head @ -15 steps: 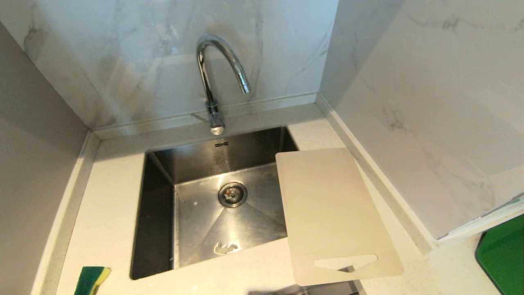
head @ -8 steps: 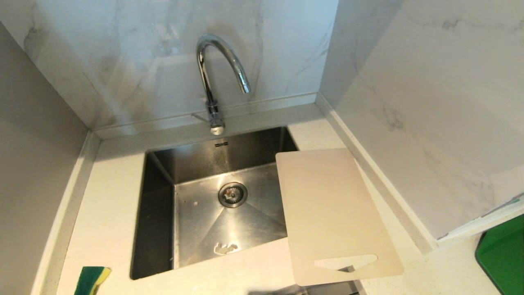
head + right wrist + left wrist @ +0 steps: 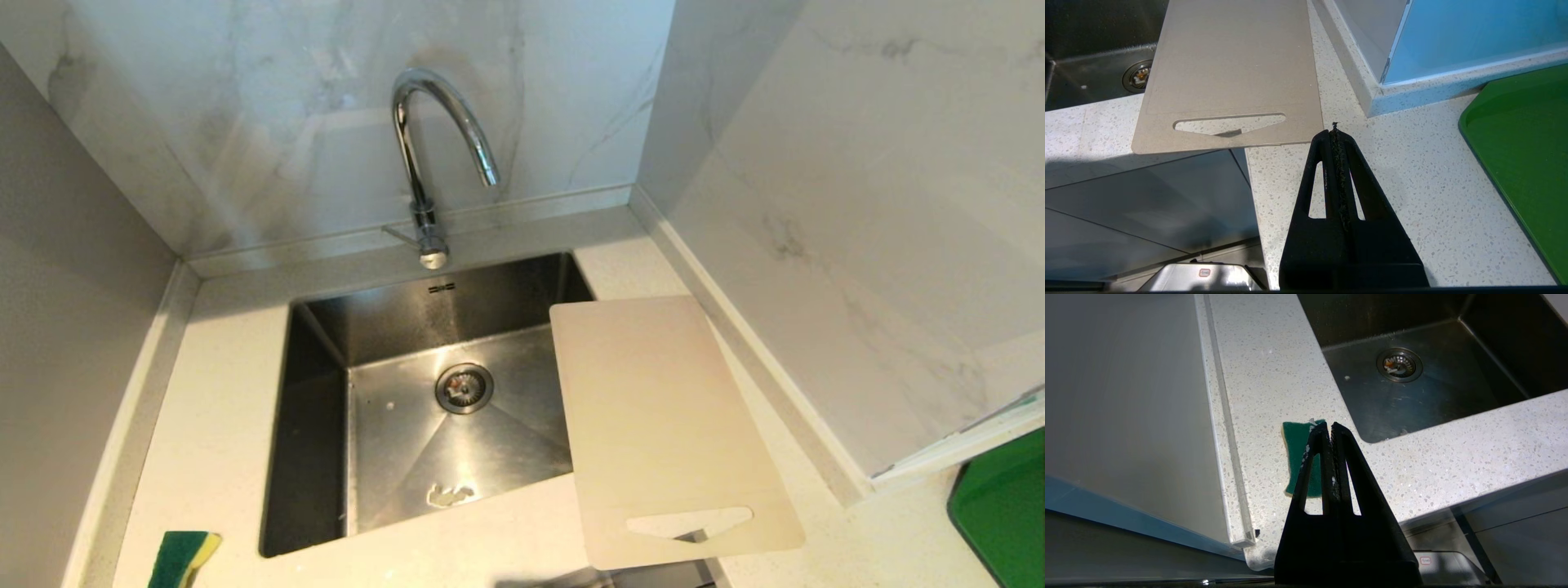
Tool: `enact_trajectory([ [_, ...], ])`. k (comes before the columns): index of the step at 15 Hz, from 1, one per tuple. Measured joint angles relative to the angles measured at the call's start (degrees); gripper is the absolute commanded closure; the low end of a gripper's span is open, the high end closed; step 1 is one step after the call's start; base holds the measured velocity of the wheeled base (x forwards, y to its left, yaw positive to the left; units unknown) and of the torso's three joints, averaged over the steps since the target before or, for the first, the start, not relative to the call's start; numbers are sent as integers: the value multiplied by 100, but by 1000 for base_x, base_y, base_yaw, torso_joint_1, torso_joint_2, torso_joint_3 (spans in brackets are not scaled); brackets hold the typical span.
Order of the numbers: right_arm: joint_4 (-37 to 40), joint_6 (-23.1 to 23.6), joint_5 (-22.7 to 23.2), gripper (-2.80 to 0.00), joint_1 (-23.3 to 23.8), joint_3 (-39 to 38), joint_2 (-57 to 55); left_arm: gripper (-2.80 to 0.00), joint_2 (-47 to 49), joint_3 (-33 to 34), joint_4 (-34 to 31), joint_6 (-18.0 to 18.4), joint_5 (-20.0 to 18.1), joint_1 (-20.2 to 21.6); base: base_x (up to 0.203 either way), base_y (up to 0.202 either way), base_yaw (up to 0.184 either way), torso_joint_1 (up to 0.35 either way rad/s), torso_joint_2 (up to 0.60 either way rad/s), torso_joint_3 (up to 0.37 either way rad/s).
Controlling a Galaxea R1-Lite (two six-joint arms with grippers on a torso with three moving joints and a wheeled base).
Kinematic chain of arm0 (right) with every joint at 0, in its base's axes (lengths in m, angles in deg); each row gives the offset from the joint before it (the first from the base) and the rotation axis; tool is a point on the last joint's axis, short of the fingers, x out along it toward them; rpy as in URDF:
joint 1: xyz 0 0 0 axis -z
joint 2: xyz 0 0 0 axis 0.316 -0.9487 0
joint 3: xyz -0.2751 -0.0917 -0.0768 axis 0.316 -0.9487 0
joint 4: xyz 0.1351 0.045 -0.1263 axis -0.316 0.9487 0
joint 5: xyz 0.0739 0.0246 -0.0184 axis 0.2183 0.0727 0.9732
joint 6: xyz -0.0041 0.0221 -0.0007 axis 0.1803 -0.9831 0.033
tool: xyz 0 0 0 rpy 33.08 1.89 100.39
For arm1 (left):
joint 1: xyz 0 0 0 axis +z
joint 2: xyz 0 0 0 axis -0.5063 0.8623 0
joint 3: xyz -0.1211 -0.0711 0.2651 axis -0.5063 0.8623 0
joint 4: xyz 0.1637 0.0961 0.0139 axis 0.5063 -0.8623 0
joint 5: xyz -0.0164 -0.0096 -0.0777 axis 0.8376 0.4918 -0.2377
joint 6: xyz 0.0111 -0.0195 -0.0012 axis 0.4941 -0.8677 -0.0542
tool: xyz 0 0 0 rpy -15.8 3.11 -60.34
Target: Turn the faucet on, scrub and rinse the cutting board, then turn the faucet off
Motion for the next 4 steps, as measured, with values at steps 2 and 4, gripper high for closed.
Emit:
enact_trajectory([
  [2,-2,-6,-2,0,0,0,0,0,0,0,0,0,-2,0,0,0,0,0,0,0],
  [4,1,-9,-3,0,0,0,0,0,0,0,0,0,-2,0,0,0,0,0,0,0],
])
